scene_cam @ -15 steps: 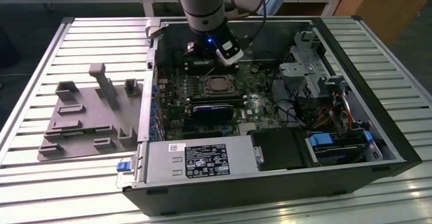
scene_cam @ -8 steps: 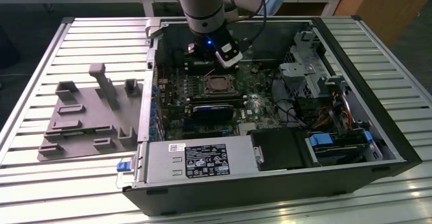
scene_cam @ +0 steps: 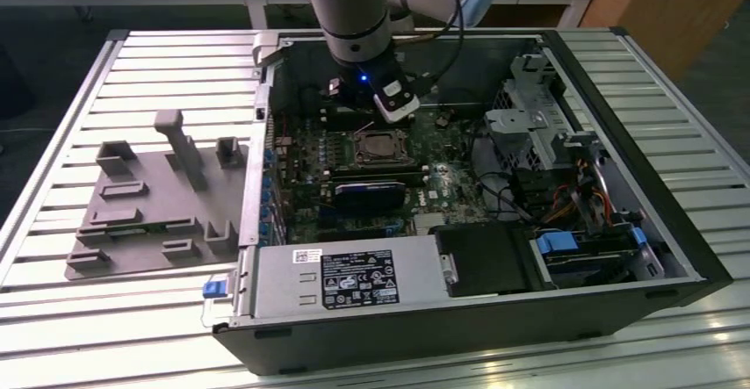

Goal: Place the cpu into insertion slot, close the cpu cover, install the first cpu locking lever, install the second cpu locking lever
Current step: 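Install the first cpu locking lever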

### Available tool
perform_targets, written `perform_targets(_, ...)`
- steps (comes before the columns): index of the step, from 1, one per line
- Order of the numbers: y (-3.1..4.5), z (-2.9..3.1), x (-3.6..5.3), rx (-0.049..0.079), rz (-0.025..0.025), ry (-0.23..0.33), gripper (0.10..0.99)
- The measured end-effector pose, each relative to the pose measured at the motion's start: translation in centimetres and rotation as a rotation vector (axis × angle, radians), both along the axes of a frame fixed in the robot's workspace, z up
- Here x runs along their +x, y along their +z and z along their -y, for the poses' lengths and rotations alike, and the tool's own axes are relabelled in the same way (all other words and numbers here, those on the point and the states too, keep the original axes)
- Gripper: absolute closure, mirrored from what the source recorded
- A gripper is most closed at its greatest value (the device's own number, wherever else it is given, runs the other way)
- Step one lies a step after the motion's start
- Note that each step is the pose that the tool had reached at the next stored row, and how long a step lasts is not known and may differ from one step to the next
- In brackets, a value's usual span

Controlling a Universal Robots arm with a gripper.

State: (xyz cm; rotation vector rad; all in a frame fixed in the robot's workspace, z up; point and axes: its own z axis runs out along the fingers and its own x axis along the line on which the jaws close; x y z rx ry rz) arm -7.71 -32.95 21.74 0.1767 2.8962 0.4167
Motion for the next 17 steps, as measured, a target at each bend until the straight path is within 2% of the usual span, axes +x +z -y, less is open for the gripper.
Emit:
perform_targets(7, -0.27, -0.46, 0.10, -0.003, 0.0000, -0.015, 0.984)
perform_targets(17, -0.49, -1.17, 0.12, -0.025, 0.0002, -0.028, 0.984)
